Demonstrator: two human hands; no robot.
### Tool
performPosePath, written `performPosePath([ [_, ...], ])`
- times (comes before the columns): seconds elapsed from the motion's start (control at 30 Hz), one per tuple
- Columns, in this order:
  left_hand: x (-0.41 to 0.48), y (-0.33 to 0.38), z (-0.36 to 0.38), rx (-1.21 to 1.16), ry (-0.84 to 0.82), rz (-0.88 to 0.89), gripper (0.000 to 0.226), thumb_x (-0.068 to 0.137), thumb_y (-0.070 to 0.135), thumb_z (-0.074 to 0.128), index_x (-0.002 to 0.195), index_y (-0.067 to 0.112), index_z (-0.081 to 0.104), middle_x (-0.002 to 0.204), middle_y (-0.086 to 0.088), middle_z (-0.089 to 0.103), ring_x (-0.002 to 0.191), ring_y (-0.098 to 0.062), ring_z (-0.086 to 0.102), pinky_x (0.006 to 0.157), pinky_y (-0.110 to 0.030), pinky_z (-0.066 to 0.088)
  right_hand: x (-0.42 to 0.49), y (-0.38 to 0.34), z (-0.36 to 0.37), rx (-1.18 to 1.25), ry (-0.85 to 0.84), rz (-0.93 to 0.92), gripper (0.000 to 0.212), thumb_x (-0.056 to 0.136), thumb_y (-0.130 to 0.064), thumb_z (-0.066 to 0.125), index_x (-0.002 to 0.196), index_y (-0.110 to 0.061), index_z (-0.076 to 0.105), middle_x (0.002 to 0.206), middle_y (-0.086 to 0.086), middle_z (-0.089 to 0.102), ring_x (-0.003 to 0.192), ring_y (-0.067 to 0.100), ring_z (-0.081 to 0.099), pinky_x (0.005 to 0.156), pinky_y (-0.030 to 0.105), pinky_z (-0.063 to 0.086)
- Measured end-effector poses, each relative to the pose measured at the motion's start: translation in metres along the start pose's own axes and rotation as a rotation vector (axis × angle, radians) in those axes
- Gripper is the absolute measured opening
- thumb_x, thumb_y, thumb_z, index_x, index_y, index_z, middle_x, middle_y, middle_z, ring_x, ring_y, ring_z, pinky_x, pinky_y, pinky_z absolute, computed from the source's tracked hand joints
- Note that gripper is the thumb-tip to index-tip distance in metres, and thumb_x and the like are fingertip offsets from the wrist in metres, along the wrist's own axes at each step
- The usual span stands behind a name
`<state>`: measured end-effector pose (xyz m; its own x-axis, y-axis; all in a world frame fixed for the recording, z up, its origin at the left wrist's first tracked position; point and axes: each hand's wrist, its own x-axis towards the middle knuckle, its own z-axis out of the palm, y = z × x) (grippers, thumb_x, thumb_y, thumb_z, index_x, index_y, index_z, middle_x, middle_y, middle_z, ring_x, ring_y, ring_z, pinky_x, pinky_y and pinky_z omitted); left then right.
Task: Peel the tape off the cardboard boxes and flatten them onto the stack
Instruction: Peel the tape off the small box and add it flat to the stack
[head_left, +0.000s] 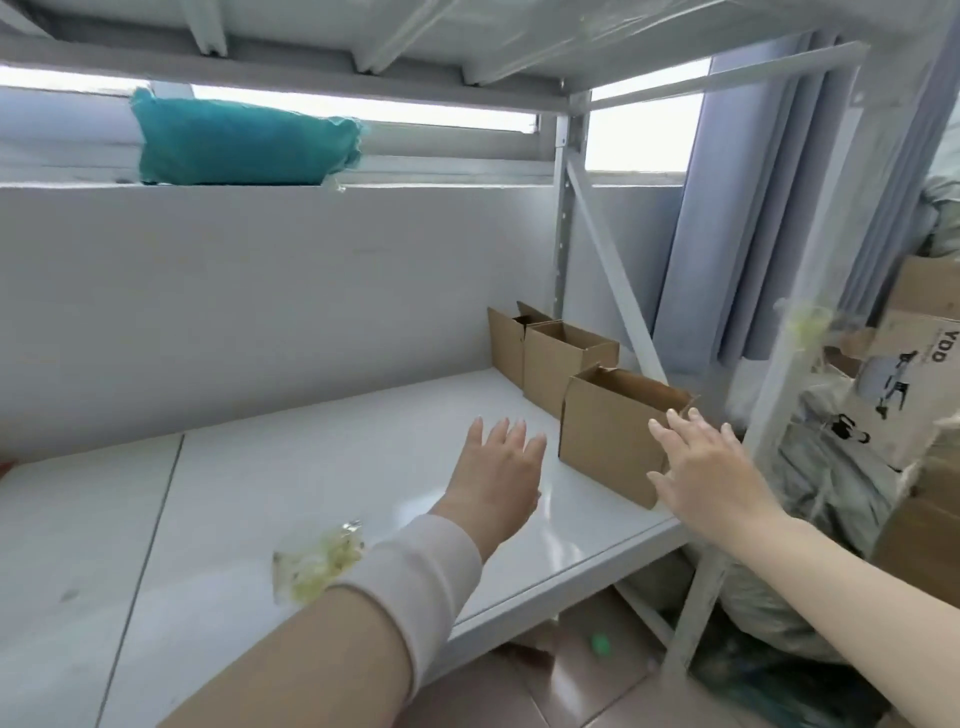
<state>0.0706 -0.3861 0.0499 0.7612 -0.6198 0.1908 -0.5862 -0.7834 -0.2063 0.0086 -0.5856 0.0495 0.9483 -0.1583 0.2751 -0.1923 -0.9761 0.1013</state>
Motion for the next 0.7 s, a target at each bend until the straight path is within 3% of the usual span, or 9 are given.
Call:
performPosePath([
  [0.1,0.045,0.038,-0.002,-0.121,0.067,0.045,0.068,0.095,0.038,0.042,0.148,0.013,0.007,0.157,-0.012,0.01,0.145,-0.027,0.008,0.117,-0.044,0.007,0.003,0.044,0.006,0.017,0.028,0.053,0.061,0.091,-0.029,0.052,0.143,-0.008,0.03,0.15,0.014,0.03,0.141,0.031,0.023,0.114,0.047,0.02],
  [0.3,0.11,0.095,-0.007,-0.195,0.167,0.169,0.067,0.094,0.042,0.044,0.147,0.013,0.016,0.156,-0.011,0.018,0.145,-0.027,0.012,0.117,-0.042,0.007,0.017,0.091,0.016,-0.05,-0.038,0.112,0.061,0.096,-0.037,0.037,0.147,-0.015,0.013,0.156,0.006,0.015,0.144,0.022,0.012,0.117,0.037,0.013],
  [0.47,0.129,0.117,0.002,-0.227,0.234,0.141,0.039,0.095,0.033,0.045,0.128,0.012,0.041,0.13,-0.008,0.056,0.125,-0.026,0.048,0.116,-0.042,0.017,0.023,0.1,0.03,-0.003,-0.045,0.075,0.061,0.096,-0.037,0.037,0.148,-0.016,0.011,0.156,0.003,0.016,0.144,0.018,0.015,0.116,0.029,0.016],
  [0.57,0.129,0.106,-0.001,-0.343,0.292,0.135,0.028,0.096,0.021,0.045,0.123,0.013,0.045,0.12,-0.005,0.062,0.116,-0.023,0.056,0.112,-0.038,0.026,0.022,0.1,0.032,0.18,-0.047,0.095,0.062,0.094,-0.04,0.042,0.147,-0.018,0.016,0.153,0.0,0.025,0.141,0.016,0.025,0.112,0.029,0.027],
  [0.63,0.126,0.087,-0.014,-0.541,0.332,0.103,0.02,0.094,0.017,0.047,0.114,0.013,0.051,0.107,-0.003,0.066,0.106,-0.021,0.06,0.105,-0.033,0.034,0.021,0.094,0.028,0.419,-0.032,0.132,0.063,0.091,-0.041,0.049,0.145,-0.019,0.024,0.148,-0.003,0.034,0.135,0.015,0.034,0.109,0.031,0.034],
  [0.7,0.114,0.058,-0.037,-0.832,0.385,0.004,0.013,0.092,0.013,0.049,0.104,0.014,0.055,0.084,0.004,0.062,0.083,-0.013,0.061,0.082,-0.014,0.043,0.018,0.079,0.015,0.774,-0.024,0.144,0.062,0.087,-0.041,0.055,0.142,-0.023,0.032,0.141,-0.006,0.044,0.129,0.015,0.044,0.107,0.033,0.038],
])
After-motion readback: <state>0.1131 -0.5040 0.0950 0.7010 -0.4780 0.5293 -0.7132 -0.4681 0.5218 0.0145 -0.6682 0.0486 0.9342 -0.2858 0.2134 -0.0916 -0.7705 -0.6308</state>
